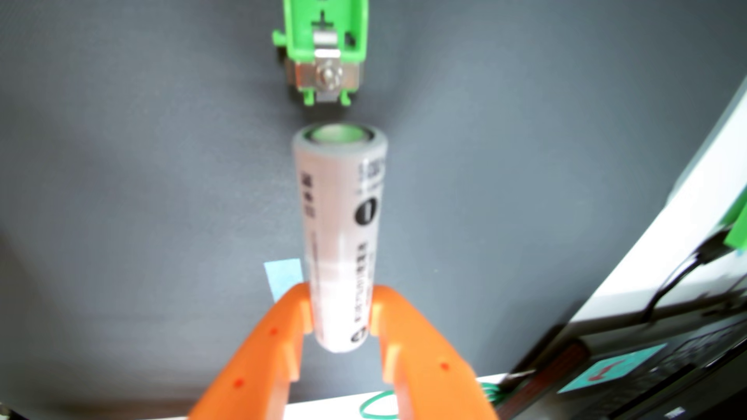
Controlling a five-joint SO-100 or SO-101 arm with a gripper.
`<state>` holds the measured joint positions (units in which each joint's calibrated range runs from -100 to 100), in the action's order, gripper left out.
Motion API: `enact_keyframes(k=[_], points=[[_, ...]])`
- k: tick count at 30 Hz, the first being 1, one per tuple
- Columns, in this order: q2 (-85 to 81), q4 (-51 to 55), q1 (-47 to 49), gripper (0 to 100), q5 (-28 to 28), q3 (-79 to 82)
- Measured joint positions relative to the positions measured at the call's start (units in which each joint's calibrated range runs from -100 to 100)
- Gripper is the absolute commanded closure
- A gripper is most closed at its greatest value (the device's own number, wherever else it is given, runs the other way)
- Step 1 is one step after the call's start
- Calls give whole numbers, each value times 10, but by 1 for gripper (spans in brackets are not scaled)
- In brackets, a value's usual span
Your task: Insert Battery
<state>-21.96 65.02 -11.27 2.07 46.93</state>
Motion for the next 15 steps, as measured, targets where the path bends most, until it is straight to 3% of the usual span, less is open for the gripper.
enact_keyframes(k=[6,15], points=[[-29,7,2,98,-46,30],[-31,7,11,99,-52,31]])
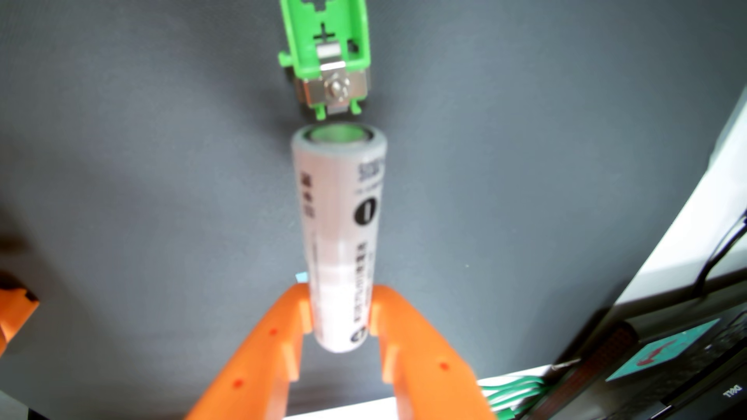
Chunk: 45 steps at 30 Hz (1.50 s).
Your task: Insert Battery
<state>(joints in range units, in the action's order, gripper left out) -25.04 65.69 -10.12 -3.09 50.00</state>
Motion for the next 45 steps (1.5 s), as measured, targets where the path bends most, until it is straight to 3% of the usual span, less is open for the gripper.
enact_keyframes(k=[11,45], points=[[0,-3,130,99,-26,0],[-2,-81,197,99,-40,48]])
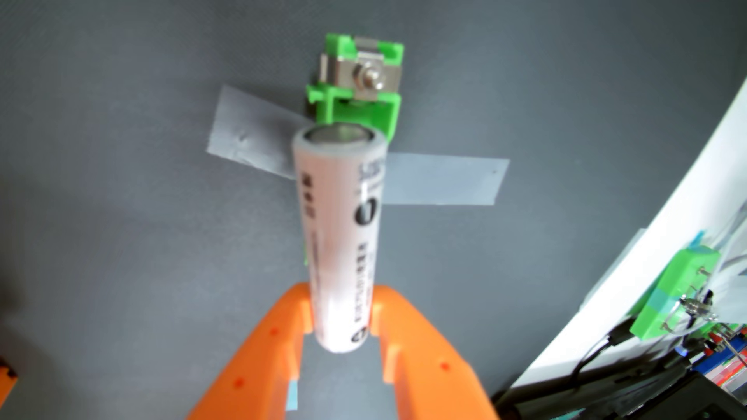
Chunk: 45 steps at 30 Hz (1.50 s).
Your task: Insert Battery
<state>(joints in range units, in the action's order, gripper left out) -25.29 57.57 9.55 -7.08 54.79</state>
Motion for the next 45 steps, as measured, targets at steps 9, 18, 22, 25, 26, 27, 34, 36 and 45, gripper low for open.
enact_keyframes(k=[9,18,22,25,26,27,34,36,45], points=[[-1,-43,-6,99,0,19],[-1,-44,-7,99,-14,21],[-1,-44,-7,99,-14,23],[-1,-44,-7,99,-16,24],[-1,-44,-7,99,-16,24],[-1,-44,-7,99,-16,24],[-1,-44,-11,99,-25,26],[-1,-44,-11,99,-27,26],[-1,-44,-11,99,-28,26]])
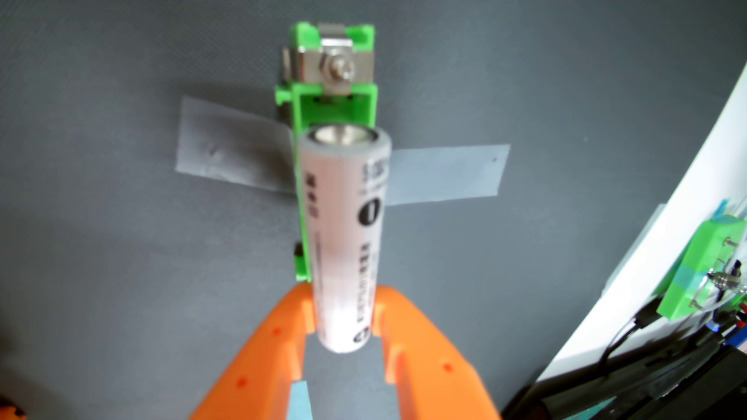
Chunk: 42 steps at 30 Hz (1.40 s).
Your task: Insert Battery
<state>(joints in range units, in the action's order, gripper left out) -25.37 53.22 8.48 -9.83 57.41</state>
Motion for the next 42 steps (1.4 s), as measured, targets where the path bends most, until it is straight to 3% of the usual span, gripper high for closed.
enact_keyframes(k=[42], points=[[0,-57,0,99,2,22]])
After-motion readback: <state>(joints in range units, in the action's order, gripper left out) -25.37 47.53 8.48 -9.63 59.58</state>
